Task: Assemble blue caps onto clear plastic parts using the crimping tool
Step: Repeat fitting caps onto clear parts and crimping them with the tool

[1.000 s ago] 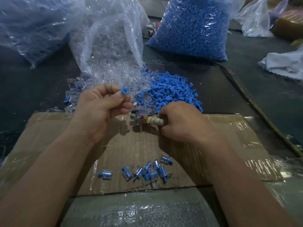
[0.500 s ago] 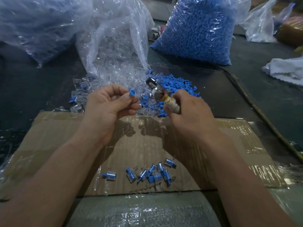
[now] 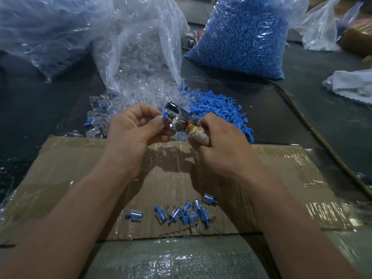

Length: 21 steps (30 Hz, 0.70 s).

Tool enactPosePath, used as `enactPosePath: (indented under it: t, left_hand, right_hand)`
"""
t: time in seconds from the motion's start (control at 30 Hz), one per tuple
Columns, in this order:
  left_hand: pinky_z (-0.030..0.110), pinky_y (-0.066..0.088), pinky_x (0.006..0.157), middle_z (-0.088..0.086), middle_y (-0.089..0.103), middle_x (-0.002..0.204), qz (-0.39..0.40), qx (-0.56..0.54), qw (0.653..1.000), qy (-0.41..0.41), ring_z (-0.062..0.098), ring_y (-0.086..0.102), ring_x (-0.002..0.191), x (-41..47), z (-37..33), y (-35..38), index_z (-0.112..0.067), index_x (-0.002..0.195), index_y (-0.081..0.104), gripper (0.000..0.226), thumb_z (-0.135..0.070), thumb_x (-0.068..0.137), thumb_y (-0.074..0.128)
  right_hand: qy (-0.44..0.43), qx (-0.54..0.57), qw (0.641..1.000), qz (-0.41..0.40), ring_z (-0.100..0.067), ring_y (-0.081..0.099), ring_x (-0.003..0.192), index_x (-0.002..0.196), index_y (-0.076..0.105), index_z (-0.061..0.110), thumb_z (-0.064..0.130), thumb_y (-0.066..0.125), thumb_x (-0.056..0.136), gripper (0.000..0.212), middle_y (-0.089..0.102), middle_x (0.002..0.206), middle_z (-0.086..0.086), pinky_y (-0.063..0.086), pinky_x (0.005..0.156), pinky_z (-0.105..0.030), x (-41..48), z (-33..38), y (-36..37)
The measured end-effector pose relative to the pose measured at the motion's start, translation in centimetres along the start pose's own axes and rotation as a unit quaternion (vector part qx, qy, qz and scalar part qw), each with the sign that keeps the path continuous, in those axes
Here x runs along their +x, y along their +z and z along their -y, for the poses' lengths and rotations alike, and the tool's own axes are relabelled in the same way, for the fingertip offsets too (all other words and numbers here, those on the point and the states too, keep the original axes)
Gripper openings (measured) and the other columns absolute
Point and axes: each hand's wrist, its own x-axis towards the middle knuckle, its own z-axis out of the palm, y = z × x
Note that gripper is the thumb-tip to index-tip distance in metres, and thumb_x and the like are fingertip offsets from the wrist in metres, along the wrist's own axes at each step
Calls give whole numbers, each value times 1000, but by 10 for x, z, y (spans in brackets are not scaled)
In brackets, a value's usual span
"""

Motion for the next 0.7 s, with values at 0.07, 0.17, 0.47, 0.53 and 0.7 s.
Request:
enactPosePath:
  t: [0.07,0.17,0.47,0.53,0.7]
  left_hand:
    - [17,51,51,0,67,60,0,4,1000,2,10,63,54,-1,-1,1,-6,76,54,9,2,78,55]
    - [16,51,51,-1,67,59,-4,15,1000,14,9,63,54,-3,-1,4,-7,76,54,7,-1,76,56]
    - [17,51,51,-3,65,57,-34,76,996,44,9,61,52,-7,-1,9,-8,74,54,15,5,83,55]
    - [18,51,51,-2,65,56,-39,79,995,41,10,60,51,-7,-1,9,-8,74,54,16,5,83,55]
    - [17,52,52,-2,65,58,-39,86,995,33,10,61,53,-8,-1,7,-9,75,55,15,4,83,55]
  right_hand:
    - [-7,-2,1000,5,-1,36,65,86,36,25,36,55,86,22,37,74,15,24,55,-16,0,0,0]
    - [-17,-5,1000,8,-4,36,66,86,36,28,35,55,87,20,36,72,16,25,56,-19,-1,2,-1]
    - [-10,17,1000,14,-4,41,63,74,35,29,26,58,86,26,42,69,13,27,55,-24,1,2,0]
    - [-8,17,1000,8,-9,43,64,71,35,29,27,57,85,26,43,68,12,28,58,-27,1,3,1]
    - [-12,18,1000,-10,-13,44,67,78,39,28,30,58,84,20,41,66,13,28,61,-27,1,3,4]
